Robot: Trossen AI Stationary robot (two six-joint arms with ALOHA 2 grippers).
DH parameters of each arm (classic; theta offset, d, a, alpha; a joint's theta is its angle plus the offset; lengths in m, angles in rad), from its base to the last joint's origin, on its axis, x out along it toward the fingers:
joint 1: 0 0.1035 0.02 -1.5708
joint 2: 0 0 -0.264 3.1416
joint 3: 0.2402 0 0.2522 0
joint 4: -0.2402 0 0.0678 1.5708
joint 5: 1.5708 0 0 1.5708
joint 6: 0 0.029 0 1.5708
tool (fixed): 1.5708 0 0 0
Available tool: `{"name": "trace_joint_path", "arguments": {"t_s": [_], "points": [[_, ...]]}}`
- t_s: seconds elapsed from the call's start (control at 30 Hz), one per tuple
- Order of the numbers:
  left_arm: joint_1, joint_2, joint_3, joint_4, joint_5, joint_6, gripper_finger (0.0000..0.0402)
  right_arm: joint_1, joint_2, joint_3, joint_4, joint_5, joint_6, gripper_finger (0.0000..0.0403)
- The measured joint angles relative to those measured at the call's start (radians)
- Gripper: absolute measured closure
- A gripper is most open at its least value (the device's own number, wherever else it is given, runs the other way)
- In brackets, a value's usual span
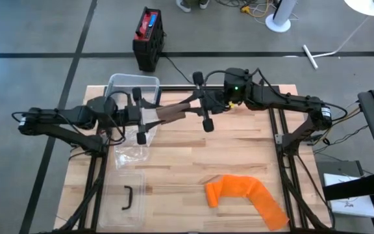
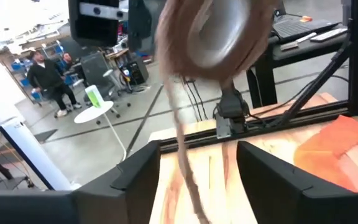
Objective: Roll bandage
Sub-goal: Roll the brown bandage
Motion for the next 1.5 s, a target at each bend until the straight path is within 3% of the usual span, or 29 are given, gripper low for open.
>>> {"name": "trace_joint_path", "arguments": {"t_s": [0.17,0.27,0.37,0.47,0.53,0.67,0.93,1.2,1.5], "points": [[0.000,0.047,-0.005,0.057,-0.010,0.001,0.0184,0.001,0.004,-0.003,0.070,-0.059,0.085,0.0344],[0.002,0.067,-0.004,0.083,-0.056,0.004,0.0205,0.001,0.006,-0.011,0.086,-0.069,0.130,0.0347],[0.002,0.086,-0.004,0.084,-0.114,0.004,0.0265,0.001,0.006,-0.015,0.099,-0.069,0.179,0.0347],[0.003,0.096,-0.004,0.085,-0.145,-0.009,0.0358,0.002,0.006,-0.015,0.116,-0.069,0.201,0.0340],[0.003,0.097,-0.003,0.079,-0.163,-0.042,0.0388,0.002,0.006,-0.015,0.118,-0.064,0.197,0.0337],[0.002,0.088,-0.003,-0.007,-0.219,-0.065,0.0397,-0.001,0.005,-0.012,0.090,0.019,0.158,0.0343],[0.002,0.049,-0.003,-0.105,-0.216,-0.127,0.0401,-0.022,0.004,0.086,-0.115,0.127,0.063,0.0335],[0.000,0.053,-0.020,-0.087,-0.140,-0.144,0.0401,-0.024,0.006,0.023,0.043,0.167,0.017,0.0351],[-0.022,0.039,-0.031,-0.054,-0.045,-0.179,0.0401,-0.024,0.020,-0.105,0.228,0.272,-0.218,0.0347]]}}
